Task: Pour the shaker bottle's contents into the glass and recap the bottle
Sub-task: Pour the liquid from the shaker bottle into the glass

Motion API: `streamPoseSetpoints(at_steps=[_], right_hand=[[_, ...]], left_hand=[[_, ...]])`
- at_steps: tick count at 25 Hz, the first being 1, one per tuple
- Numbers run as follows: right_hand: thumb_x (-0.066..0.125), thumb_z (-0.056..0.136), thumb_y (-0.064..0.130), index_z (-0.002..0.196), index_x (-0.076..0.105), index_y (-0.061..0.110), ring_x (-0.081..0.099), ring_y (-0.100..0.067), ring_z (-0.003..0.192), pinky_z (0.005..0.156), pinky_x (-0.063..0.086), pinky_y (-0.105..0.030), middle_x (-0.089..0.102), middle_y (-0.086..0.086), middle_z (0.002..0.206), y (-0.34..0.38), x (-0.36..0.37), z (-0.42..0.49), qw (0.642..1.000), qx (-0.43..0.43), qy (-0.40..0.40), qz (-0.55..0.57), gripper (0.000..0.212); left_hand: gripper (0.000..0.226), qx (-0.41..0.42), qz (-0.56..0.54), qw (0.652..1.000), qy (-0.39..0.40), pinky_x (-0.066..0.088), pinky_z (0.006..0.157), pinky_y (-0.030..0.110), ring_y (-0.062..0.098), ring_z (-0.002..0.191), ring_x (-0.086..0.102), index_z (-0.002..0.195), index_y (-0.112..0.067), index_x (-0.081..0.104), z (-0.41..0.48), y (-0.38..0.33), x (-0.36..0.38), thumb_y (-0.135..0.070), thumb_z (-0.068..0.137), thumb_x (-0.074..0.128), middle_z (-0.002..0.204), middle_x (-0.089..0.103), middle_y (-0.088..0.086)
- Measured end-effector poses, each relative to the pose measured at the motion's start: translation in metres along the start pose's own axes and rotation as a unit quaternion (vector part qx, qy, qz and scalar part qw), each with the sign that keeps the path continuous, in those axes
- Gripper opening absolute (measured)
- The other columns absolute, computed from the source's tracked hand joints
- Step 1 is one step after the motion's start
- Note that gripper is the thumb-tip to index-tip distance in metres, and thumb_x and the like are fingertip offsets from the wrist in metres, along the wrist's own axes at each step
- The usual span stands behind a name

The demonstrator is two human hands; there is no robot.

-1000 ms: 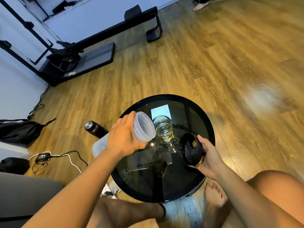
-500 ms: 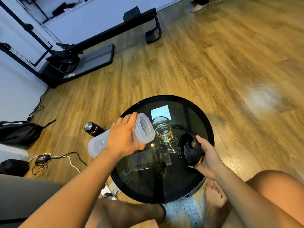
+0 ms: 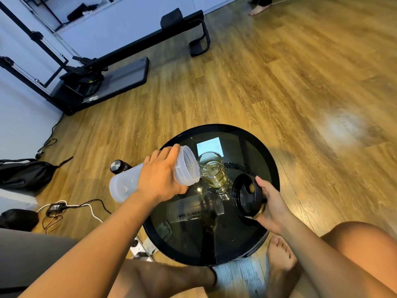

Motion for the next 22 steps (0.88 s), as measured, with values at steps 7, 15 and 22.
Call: streamPoseSetpoints(at_steps=[7, 15, 22], right_hand=[[0.066, 0.078, 0.044, 0.12, 0.065, 0.016, 0.064, -0.039, 0.11, 0.077, 0.054, -0.045, 0.068, -0.018, 0.122, 0.0021, 0.0027, -0.0054, 1.0, -0.005, 0.007, 0.001, 0.05], [0.064, 0.082, 0.043, 0.118, 0.065, 0.017, 0.063, -0.04, 0.112, 0.079, 0.054, -0.046, 0.068, -0.018, 0.121, 0.0019, 0.0023, -0.0042, 1.0, -0.007, 0.006, 0.0, 0.045], [0.069, 0.072, 0.043, 0.115, 0.068, 0.015, 0.066, -0.039, 0.109, 0.082, 0.054, -0.046, 0.071, -0.018, 0.119, 0.0014, 0.001, -0.0021, 1.0, -0.011, -0.001, 0.003, 0.052]], left_hand=[[0.112, 0.006, 0.009, 1.0, -0.004, 0.043, 0.09, 0.047, 0.037, 0.112, 0.057, 0.149, -0.013, 0.044, 0.001, 0.0016, -0.003, -0.046, 0.052, 0.09, 0.133, 0.061, 0.008], [0.113, 0.015, 0.015, 1.0, -0.012, 0.042, 0.09, 0.046, 0.037, 0.114, 0.057, 0.15, -0.012, 0.044, 0.0023, 0.0018, -0.0066, -0.045, 0.052, 0.091, 0.133, 0.062, 0.008], [0.114, 0.029, 0.038, 0.999, -0.026, 0.044, 0.088, 0.047, 0.04, 0.108, 0.059, 0.148, -0.01, 0.046, 0.007, 0.002, -0.0082, -0.046, 0.049, 0.09, 0.129, 0.064, 0.01]])
Point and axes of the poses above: each hand's wrist, its own z-axis towards the middle knuckle, its own x-axis out of the palm, y = z × x, the point moved 5 cm from there along z, towards the middle knuckle
